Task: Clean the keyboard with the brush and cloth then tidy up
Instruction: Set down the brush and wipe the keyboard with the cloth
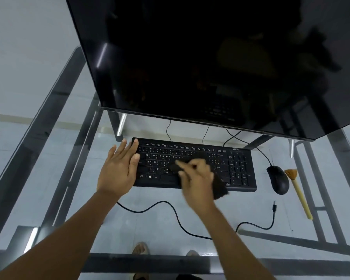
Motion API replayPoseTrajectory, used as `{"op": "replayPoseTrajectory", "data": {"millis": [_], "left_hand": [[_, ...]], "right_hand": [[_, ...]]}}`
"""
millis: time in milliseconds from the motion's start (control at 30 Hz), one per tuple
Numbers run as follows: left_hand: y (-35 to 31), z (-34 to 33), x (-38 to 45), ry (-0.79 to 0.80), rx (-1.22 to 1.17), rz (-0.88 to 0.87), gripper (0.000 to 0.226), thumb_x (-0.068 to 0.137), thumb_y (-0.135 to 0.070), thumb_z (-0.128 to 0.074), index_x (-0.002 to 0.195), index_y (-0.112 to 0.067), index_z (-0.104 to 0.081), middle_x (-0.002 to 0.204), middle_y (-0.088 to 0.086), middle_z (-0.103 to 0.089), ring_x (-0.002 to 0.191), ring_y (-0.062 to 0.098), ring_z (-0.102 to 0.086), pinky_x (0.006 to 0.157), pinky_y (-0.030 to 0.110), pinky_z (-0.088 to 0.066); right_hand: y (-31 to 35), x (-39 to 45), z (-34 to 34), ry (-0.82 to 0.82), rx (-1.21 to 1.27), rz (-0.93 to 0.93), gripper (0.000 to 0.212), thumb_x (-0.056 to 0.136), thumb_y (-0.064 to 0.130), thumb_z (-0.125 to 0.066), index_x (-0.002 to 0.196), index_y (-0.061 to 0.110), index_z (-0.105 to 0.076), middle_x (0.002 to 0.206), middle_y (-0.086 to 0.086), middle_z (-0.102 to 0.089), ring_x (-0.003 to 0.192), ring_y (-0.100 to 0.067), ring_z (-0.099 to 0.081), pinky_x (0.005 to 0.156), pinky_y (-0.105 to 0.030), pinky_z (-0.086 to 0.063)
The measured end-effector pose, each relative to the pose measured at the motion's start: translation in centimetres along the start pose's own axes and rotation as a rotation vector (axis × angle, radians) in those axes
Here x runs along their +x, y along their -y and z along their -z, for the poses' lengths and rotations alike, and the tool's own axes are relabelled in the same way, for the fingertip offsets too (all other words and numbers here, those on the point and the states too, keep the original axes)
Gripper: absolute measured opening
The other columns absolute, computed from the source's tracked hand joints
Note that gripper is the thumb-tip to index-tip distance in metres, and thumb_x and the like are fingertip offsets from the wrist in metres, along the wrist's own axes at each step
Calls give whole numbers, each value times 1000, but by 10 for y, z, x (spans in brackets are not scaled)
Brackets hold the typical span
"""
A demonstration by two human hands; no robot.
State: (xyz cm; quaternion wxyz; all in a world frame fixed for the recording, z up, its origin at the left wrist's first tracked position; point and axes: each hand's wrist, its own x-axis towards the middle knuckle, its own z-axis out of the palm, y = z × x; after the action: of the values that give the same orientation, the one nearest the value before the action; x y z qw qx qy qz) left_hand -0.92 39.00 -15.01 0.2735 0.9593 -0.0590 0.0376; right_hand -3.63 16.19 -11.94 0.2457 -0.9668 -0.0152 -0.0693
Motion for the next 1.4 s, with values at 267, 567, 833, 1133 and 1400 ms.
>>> {"op": "replayPoseTrajectory", "data": {"millis": [267, 567, 833, 1133, 1400], "left_hand": [[-2, -1, 2, 1, 13, -2, 61, 101, -45, -6, 148, -14, -29, 152, -3, -34, 145, 14, -17, 119, 38, -12], [0, -3, 1, -15, 6, -1, 61, 101, -42, -8, 147, -10, -33, 151, 0, -37, 145, 14, -19, 119, 37, -12], [-2, -1, 1, -15, 17, -15, 61, 101, -43, -10, 147, -9, -32, 151, 3, -37, 145, 14, -18, 119, 36, -9], [-6, 1, 1, -21, -16, 34, 65, 99, -49, -14, 149, -7, -23, 154, 10, -28, 146, 14, -10, 119, 32, -6], [-2, -1, 3, 20, -12, -5, 61, 100, -47, -9, 151, -15, -18, 160, -6, -8, 147, 8, 2, 120, 40, -10]], "right_hand": [[0, 23, 2, -21, -27, 15, 34, 83, 11, -70, 112, 29, -71, 101, -7, -58, 85, -26, -57, 77, -41, -54], [78, 0, -40, 118, -44, 194, 41, 79, 12, -63, 120, 20, -60, 111, -6, -51, 94, -24, -46, 78, -38, -40], [51, 82, -32, -30, -16, -126, 30, 91, 12, -55, 120, 15, -65, 113, -12, -53, 102, -29, -48, 89, -45, -44], [72, 97, -40, 176, -50, 152, 35, 91, 11, -53, 124, 19, -62, 113, -7, -47, 105, -27, -41, 94, -38, -41], [56, 35, -24, 202, 22, 327, 39, 90, 6, -55, 126, 19, -60, 109, -8, -54, 97, -27, -48, 82, -40, -47]]}}
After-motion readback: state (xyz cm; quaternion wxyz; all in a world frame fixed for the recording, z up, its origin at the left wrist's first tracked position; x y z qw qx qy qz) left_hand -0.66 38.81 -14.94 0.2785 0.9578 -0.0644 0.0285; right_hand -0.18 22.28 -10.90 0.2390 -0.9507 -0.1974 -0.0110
